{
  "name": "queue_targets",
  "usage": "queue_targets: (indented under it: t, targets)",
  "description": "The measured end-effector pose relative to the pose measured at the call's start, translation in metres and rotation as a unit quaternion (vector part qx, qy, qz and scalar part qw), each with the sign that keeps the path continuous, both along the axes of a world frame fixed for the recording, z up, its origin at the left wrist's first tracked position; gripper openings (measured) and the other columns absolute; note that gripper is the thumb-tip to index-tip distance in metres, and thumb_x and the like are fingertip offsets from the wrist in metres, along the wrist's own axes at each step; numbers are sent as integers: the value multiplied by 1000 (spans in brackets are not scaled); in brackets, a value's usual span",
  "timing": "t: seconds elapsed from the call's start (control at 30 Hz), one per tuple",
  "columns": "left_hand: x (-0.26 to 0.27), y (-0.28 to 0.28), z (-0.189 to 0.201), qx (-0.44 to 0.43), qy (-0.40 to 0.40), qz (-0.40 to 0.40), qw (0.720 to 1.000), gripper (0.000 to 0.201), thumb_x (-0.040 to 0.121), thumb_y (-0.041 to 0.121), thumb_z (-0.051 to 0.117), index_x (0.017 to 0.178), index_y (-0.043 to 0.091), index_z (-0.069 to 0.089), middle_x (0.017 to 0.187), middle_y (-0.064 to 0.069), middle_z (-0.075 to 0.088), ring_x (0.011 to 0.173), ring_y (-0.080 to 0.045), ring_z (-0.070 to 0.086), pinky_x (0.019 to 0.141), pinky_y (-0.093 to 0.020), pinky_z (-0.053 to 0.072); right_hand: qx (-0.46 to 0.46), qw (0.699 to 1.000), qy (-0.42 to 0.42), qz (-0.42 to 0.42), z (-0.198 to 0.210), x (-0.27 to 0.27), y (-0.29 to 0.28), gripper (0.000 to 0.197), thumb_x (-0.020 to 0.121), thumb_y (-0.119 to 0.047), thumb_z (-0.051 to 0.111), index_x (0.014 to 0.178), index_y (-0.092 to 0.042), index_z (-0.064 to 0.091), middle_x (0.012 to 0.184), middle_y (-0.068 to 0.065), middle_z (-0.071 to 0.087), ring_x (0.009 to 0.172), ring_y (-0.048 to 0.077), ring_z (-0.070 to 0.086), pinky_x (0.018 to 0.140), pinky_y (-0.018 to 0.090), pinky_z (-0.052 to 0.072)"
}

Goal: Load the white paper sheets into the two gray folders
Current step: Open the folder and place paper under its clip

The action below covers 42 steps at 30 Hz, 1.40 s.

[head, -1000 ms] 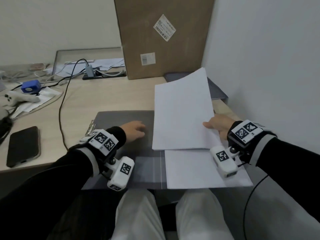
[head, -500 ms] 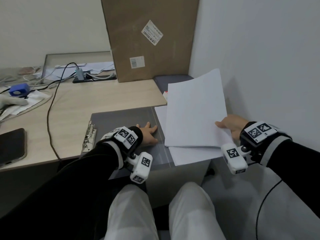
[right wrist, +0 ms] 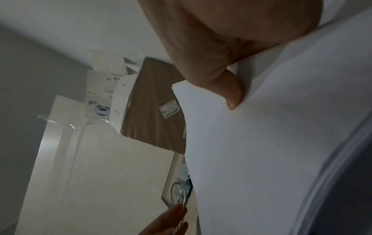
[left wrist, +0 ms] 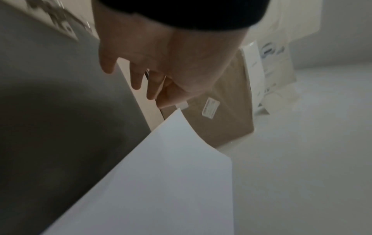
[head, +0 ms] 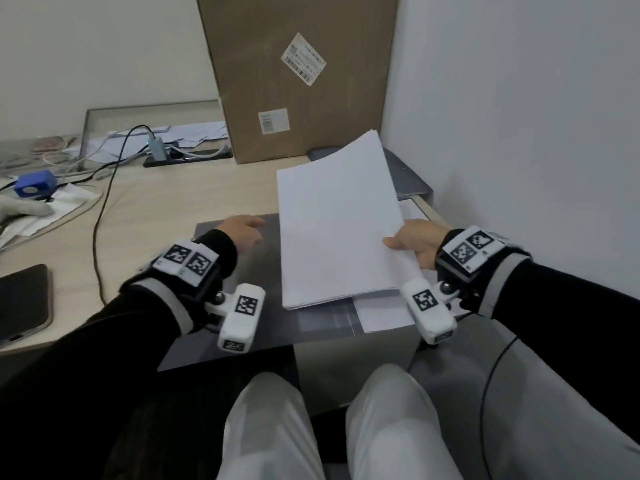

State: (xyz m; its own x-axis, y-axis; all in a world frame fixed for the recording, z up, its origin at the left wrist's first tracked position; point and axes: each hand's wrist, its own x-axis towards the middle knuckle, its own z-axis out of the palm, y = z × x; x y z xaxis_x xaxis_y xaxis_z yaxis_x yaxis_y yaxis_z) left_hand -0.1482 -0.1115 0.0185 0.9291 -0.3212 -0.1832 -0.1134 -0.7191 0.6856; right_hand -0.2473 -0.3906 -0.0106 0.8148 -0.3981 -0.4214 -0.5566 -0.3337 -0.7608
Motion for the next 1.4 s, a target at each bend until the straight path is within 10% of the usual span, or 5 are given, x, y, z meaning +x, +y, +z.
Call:
queue_targets:
  t: [0.13, 0.33, 0.63, 1.07, 1.4]
  targets:
    - [8, 57, -3, -39, -11, 119, 992, 43, 91, -6, 45, 134, -3, 48, 112, -12, 54, 80, -22, 55, 54, -2, 44, -18, 998, 6, 65, 3, 8, 54, 52, 89, -14, 58, 137, -3, 44, 115, 6, 48, 106, 21, 49, 107, 42, 42]
    - [-2, 106, -26, -28, 65, 197, 978, 51, 93, 2, 47, 143, 5, 36, 145, -19, 42, 133, -35, 42, 106, -41, 40, -228, 954, 108, 164, 24, 6, 119, 46, 104, -31, 27, 72, -1, 40, 68, 4, 34, 69, 24, 41, 78, 28, 33]
    - [-13, 112, -32, -97, 120, 179, 972, 53, 93, 3, 49, 143, 5, 34, 147, -20, 40, 134, -34, 42, 110, -45, 38, -165, 958, 125, 199, 13, 12, 139, 46, 100, -25, 41, 137, 4, 42, 143, 14, 46, 127, 31, 48, 109, 37, 37]
    - [-24, 112, -33, -222, 155, 175, 947, 58, 95, -8, 39, 149, 6, 23, 147, -12, 40, 106, -17, 44, 66, -19, 40, -260, 927, 129, 239, 21, 7, 159, 38, 104, -25, 23, 109, 4, 47, 111, 18, 52, 96, 23, 47, 84, 30, 38]
    - [-14, 119, -44, -194, 155, 149, 957, 61, 91, -8, 42, 146, 14, 30, 86, 10, 56, 64, -9, 41, 58, -20, 30, -281, 911, 140, 267, 17, 4, 161, 24, 102, -19, 32, 99, 0, 47, 88, 13, 48, 93, 22, 42, 75, 27, 35]
